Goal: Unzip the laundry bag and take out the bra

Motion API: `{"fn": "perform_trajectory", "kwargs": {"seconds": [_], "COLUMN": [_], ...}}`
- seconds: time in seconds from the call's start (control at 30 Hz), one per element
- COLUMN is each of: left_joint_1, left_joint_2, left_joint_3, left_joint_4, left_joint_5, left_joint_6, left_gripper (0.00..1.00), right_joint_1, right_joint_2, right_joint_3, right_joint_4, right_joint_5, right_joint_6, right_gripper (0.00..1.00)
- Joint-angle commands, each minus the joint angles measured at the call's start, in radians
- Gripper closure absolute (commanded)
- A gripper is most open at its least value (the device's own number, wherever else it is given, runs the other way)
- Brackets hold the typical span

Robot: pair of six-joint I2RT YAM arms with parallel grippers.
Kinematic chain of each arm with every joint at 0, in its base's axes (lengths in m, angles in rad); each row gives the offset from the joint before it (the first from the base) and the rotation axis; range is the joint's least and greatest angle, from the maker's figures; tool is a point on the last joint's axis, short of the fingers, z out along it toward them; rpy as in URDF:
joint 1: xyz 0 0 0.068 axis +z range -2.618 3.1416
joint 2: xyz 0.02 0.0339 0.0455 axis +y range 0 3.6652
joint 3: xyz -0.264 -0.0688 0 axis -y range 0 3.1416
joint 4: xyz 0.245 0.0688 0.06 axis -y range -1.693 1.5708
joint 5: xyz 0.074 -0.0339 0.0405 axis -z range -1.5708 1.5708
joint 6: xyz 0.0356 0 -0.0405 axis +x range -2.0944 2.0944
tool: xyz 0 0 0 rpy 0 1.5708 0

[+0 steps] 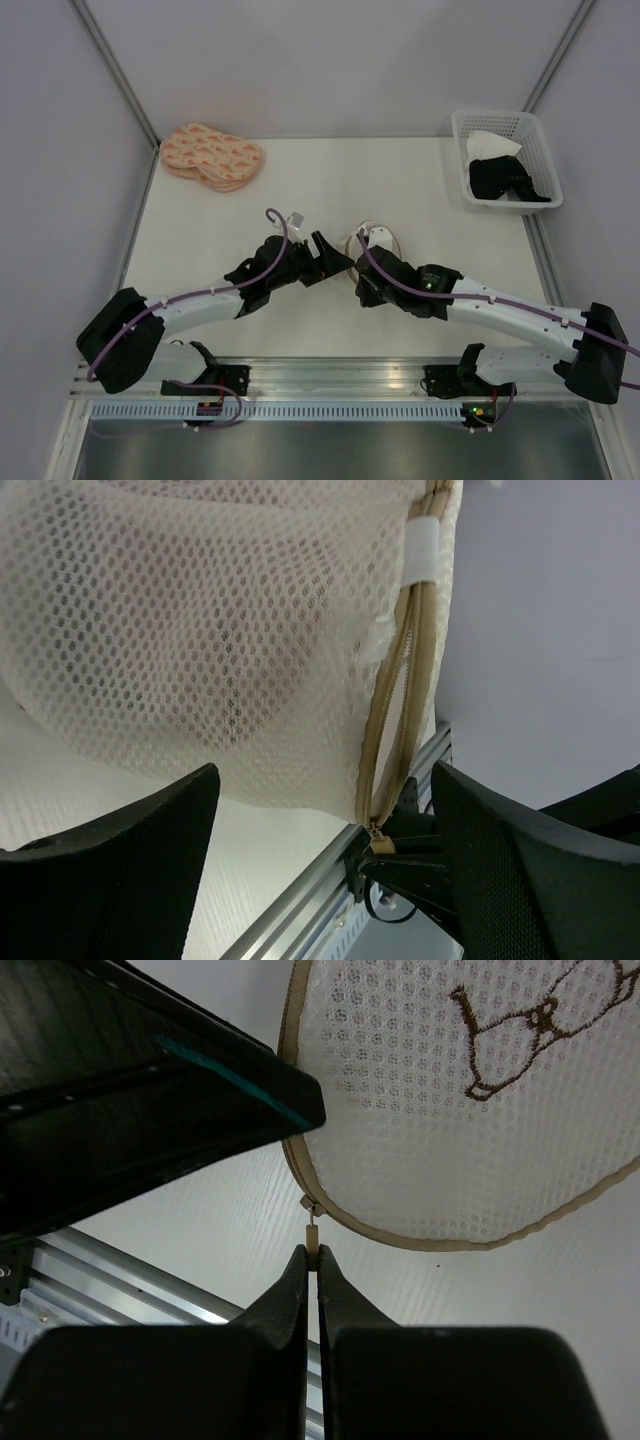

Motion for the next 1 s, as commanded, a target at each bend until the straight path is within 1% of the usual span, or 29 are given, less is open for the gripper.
{"fn": "perform_trajectory", "kwargs": {"seconds": [0.0,0.07,0.1,0.17,0.2,0.27,0.3,0.37,0.4,0.47,0.6,0.77,0.83,0.93,0.97], "left_joint_1": [-0.014,-0.019,-0.022,-0.032,-0.035,-0.038,-0.038,-0.038,-0.038,-0.038,-0.028,0.052,0.08,0.103,0.104], "left_joint_2": [0.023,0.046,0.052,0.06,0.062,0.069,0.074,0.072,0.063,0.051,-0.02,-0.142,-0.158,-0.143,-0.118], "left_joint_3": [0.064,0.084,0.087,0.089,0.089,0.092,0.09,0.084,0.081,0.06,0.035,0.015,0.027,0.061,0.073], "left_joint_4": [0.096,0.087,0.09,0.114,0.12,0.123,0.122,0.116,0.105,0.1,0.044,-0.047,-0.08,-0.113,-0.126], "left_joint_5": [0.071,0.082,0.082,0.08,0.08,0.083,0.082,0.079,0.07,0.051,-0.042,-0.062,-0.033,0.091,0.164], "left_joint_6": [0.053,0.057,0.059,0.059,0.057,0.056,0.057,0.054,0.053,0.05,0.057,0.088,0.103,0.145,0.177], "left_gripper": [0.12,0.14,0.17,0.26,0.43,0.65,0.83,0.95,0.98,0.98,0.98,0.98,0.98,0.98,0.98], "right_joint_1": [0.0,0.001,0.0,0.001,0.001,0.0,-0.002,-0.002,-0.002,-0.005,-0.008,-0.011,-0.016,-0.034,-0.042], "right_joint_2": [-0.043,-0.049,-0.049,-0.043,-0.041,-0.041,-0.043,-0.046,-0.049,-0.049,-0.032,-0.043,-0.053,-0.059,-0.058], "right_joint_3": [0.029,0.025,0.026,0.029,0.031,0.031,0.029,0.032,0.037,0.039,0.04,0.022,0.017,0.019,0.023], "right_joint_4": [0.014,0.022,0.024,0.021,0.019,0.019,0.017,0.005,-0.001,-0.012,-0.058,-0.113,-0.122,-0.148,-0.159], "right_joint_5": [-0.005,-0.026,-0.028,-0.035,-0.037,-0.031,-0.029,-0.019,-0.011,-0.011,-0.003,0.041,0.064,0.089,0.104], "right_joint_6": [-0.018,-0.029,-0.032,-0.038,-0.039,-0.038,-0.038,-0.036,-0.033,-0.032,-0.018,0.011,0.017,0.017,0.014], "right_gripper": [1.0,1.0,1.0,1.0,1.0,1.0,1.0,0.99,0.99,1.0,1.0,1.0,1.0,1.0,1.0]}}
